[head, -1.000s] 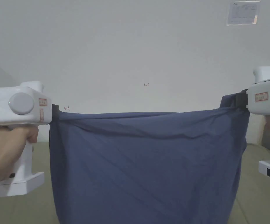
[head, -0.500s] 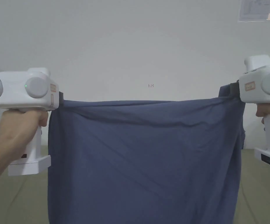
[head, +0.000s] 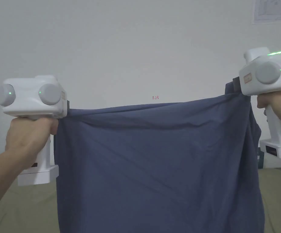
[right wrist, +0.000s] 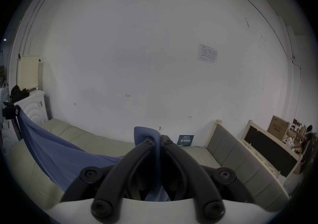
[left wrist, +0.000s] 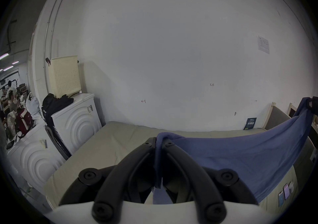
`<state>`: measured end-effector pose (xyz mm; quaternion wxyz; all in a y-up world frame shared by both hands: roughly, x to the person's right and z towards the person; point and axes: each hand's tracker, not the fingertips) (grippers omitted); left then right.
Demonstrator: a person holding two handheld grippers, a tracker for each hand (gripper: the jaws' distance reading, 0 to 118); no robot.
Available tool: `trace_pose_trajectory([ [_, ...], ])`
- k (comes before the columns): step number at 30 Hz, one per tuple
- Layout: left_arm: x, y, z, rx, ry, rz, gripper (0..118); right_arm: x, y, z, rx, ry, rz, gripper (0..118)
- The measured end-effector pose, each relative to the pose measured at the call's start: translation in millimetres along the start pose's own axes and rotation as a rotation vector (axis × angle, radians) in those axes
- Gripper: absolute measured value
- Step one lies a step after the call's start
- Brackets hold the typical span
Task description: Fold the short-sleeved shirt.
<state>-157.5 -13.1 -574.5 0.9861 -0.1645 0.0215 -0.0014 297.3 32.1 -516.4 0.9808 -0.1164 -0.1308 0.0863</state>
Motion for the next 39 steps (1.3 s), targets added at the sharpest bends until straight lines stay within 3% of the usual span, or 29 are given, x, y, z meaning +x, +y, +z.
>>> trace_pose_trajectory([
  [12, 33.7, -29.8, -75.0, -0.025, 0.027, -0.024, 6, -6.1, -28.1, -83.4, -0.047, -0.015, 0.006, 4],
  [17, 37.0, -87.6, -105.8, -0.133, 0.011, -0.049, 6, -20.6, -95.6, -98.0, -0.118, 0.014, 0.037, 4],
  [20, 33.5, -136.5, -113.9, -0.224, -0.015, -0.05, 6, -28.3, -149.7, -92.3, -0.195, 0.061, 0.01, 4],
  [29, -9.1, -292.1, -37.4, -0.394, -0.058, -0.059, 6, -35.7, -305.7, 27.3, -0.339, 0.158, 0.028, 4],
  [35, -44.1, -368.0, 49.3, -0.54, -0.064, -0.051, 6, -30.3, -382.8, 133.1, -0.457, 0.213, -0.074, 4],
  [39, -69.0, -404.8, 100.8, -0.592, -0.074, -0.045, 6, -34.8, -426.4, 193.7, -0.545, 0.246, -0.025, 4],
])
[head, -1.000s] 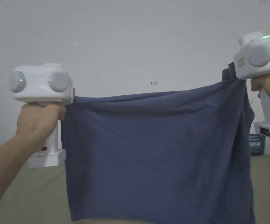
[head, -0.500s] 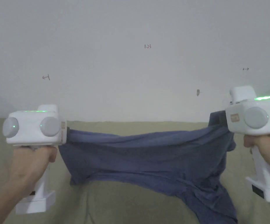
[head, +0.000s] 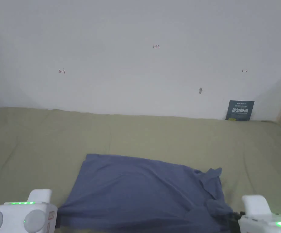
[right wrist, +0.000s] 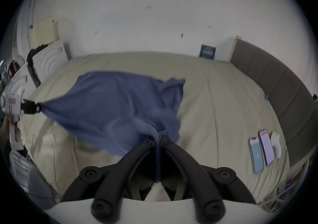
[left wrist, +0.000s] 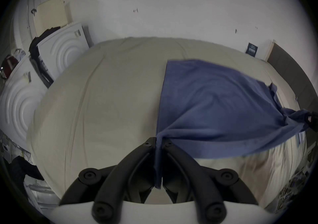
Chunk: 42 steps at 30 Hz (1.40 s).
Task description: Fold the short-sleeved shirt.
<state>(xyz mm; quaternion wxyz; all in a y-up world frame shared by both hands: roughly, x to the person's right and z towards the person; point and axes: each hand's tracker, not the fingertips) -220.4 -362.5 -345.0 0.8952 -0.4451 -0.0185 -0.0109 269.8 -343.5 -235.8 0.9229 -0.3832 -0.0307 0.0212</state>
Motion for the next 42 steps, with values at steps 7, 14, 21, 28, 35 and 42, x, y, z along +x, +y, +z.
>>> trace_pose_trajectory([
  [7, -25.8, -68.7, 35.0, -0.059, -0.011, -0.032, 6, -3.6, -79.7, 49.5, -0.029, 0.017, -0.051, 4],
  [14, -34.2, -107.9, 56.2, -0.095, -0.048, -0.033, 6, -1.8, -124.5, 67.9, -0.071, 0.025, -0.115, 4],
  [21, -34.2, -129.7, 65.3, -0.118, -0.06, -0.007, 6, 1.8, -141.4, 64.3, -0.111, 0.02, -0.126, 4],
  [28, -34.4, -132.6, 63.1, -0.127, -0.064, 0.009, 6, 3.4, -149.8, 61.1, -0.138, 0.025, -0.145, 4],
  [35, -30.4, -136.8, 73.3, -0.134, -0.074, 0.018, 6, 7.1, -152.4, 58.5, -0.152, 0.024, -0.176, 4],
  [42, -30.3, -134.7, 75.1, -0.133, -0.106, 0.033, 111, 9.9, -145.0, 64.2, -0.164, -0.014, -0.201, 118],
])
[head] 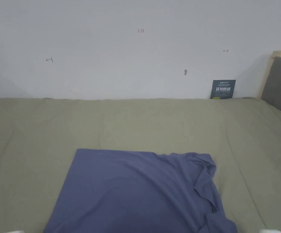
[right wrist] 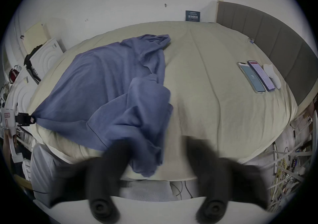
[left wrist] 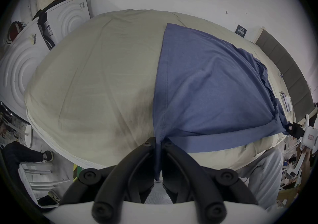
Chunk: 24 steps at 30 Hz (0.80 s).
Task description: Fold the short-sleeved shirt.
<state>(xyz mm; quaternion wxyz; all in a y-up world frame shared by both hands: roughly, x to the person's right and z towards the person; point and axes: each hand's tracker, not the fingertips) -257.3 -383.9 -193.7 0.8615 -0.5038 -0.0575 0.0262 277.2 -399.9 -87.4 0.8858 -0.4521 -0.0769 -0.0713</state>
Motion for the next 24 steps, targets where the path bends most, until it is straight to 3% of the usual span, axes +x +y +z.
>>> trace_pose_trajectory([
  [1, 0.7, 1.5, 1.7, -0.001, 0.001, 0.003, 118, 2.4, -0.3, 1.4, -0.003, 0.005, -0.01, 116],
  [2, 1.8, 1.3, 2.2, -0.019, -0.001, 0.004, 118, 3.2, -1.7, 8.5, 0.062, 0.002, -0.018, 116],
  [3, -1.8, 6.2, 14.7, 0.079, 0.014, -0.03, 115, 0.8, 0.0, 14.9, 0.068, -0.018, -0.018, 116],
  [9, 4.0, 14.3, 33.1, 0.042, -0.015, -0.054, 116, 4.0, 12.4, 28.7, 0.083, -0.047, -0.022, 114],
  [10, 7.2, 11.7, 35.6, 0.045, -0.035, -0.044, 113, 3.8, 11.5, 32.6, 0.105, -0.04, -0.021, 104],
  [11, 7.0, 10.4, 41.4, 0.076, -0.064, -0.024, 104, 4.4, 11.5, 36.8, 0.125, -0.036, -0.02, 79],
  [12, 6.4, 9.6, 46.0, 0.086, -0.08, -0.027, 65, 3.2, 11.3, 38.4, 0.126, -0.05, -0.013, 19],
  [13, 3.3, 9.0, 42.6, 0.08, -0.069, -0.023, 17, 1.4, 9.8, 37.8, 0.148, -0.107, -0.008, 0],
  [14, 1.9, 7.7, 41.8, 0.095, -0.066, -0.004, 1, -2.9, 4.9, 38.2, 0.166, -0.11, -0.005, 0],
  [16, -1.1, 7.4, 42.9, 0.108, -0.042, -0.021, 1, 0.9, 5.3, 35.0, 0.119, -0.026, 0.003, 0],
  [24, -0.4, 4.5, 38.1, 0.103, -0.044, 0.002, 1, -0.1, 3.8, 34.3, 0.13, -0.043, 0.012, 0],
])
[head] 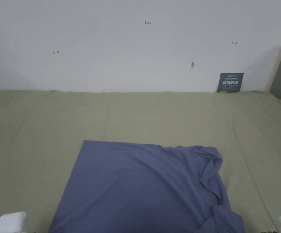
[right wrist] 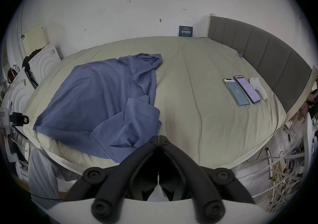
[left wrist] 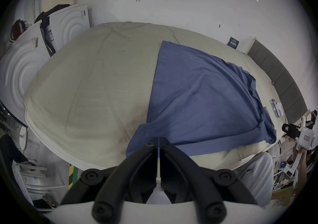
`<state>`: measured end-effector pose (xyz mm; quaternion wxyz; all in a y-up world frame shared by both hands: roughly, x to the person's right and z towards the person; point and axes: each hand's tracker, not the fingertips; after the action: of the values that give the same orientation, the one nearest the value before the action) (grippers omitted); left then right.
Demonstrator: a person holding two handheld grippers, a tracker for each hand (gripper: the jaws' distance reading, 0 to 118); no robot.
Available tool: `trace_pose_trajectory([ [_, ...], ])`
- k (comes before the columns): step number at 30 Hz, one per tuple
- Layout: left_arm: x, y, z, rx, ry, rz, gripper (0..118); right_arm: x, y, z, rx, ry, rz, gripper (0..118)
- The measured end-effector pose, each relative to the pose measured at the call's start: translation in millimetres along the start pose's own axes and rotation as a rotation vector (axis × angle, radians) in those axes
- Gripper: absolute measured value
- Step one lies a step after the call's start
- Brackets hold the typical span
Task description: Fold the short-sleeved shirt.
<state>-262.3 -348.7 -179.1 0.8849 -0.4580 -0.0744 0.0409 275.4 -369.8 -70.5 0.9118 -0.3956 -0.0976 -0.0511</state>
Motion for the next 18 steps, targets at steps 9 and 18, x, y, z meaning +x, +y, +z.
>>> trace_pose_trajectory([
  [9, 8.6, 16.3, -13.2, -0.007, -0.021, -0.011, 1, -15.6, 30.7, -17.9, 0.007, 0.011, 0.053, 0],
  [18, 10.7, 95.2, -68.7, -0.005, -0.048, -0.039, 1, -34.2, 60.2, -48.0, -0.004, 0.046, 0.07, 0],
])
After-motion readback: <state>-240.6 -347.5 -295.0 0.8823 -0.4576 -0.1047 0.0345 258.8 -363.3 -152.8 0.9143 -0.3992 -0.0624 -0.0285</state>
